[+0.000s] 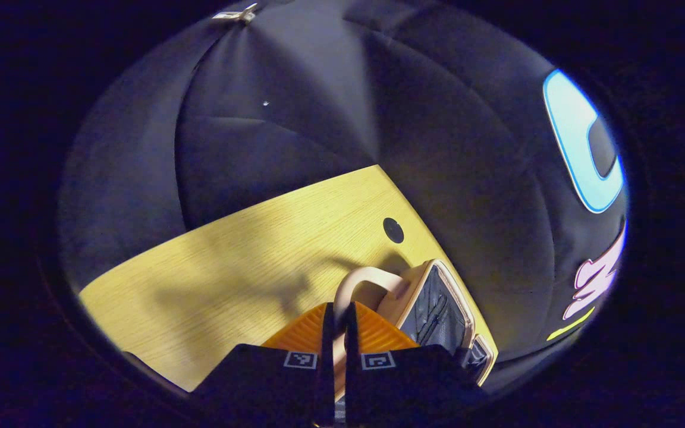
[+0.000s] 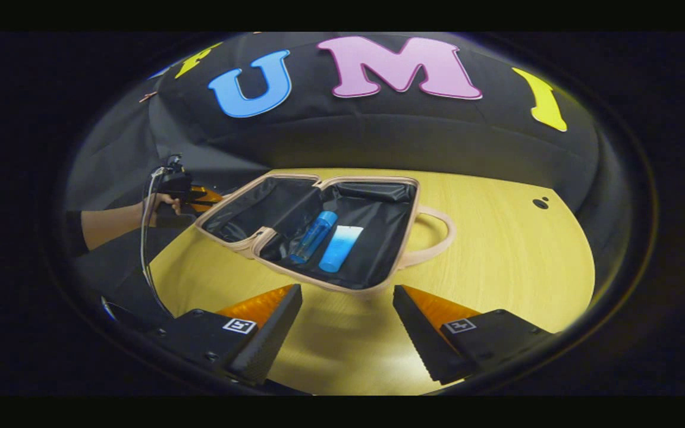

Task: First open the suitcase, pack the skin care products into it, and then close the suitcase.

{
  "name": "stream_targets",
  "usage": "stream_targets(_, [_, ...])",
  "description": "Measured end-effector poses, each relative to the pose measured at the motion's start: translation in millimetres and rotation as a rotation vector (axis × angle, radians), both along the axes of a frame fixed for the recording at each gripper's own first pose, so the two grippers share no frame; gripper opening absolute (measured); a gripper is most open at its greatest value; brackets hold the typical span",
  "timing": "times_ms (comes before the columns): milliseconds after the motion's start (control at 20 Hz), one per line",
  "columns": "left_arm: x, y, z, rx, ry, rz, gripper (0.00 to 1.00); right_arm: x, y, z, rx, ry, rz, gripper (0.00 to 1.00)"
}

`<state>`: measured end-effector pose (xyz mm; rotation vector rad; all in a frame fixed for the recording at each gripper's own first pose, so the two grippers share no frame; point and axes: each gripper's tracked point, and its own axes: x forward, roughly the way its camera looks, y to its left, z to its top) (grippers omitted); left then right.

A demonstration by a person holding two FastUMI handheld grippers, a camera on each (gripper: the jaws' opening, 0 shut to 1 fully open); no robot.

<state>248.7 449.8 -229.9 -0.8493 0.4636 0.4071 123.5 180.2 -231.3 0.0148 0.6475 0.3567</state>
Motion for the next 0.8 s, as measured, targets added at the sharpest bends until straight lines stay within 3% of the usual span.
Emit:
stream_targets(250, [-30.0, -31.4, 131.7, 0.186, -0.151, -0.103, 0.06, 3.6, -21.3, 23.7, 0.026, -0.028, -0.028, 0.98])
stream_targets(450, [-22.8, -143.9, 215.7, 0.310, -0.242, -0.270, 0.06, 5.0, -38.8, 43.7, 0.048, -0.056, -0.040, 0.98])
stream_targets(550, [-16.8, -195.8, 235.7, 0.389, -0.252, -0.346, 0.10, 3.2, -50.4, 48.8, 0.050, -0.062, -0.045, 0.98])
stream_targets(600, [-17.2, -221.0, 246.5, 0.409, -0.265, -0.379, 0.06, 3.1, -56.7, 50.6, 0.055, -0.064, -0.049, 0.97])
stream_targets(800, [-19.8, -346.7, 253.6, 0.420, -0.300, -0.550, 0.06, 3.9, -86.8, 61.6, 0.097, -0.067, -0.096, 0.97])
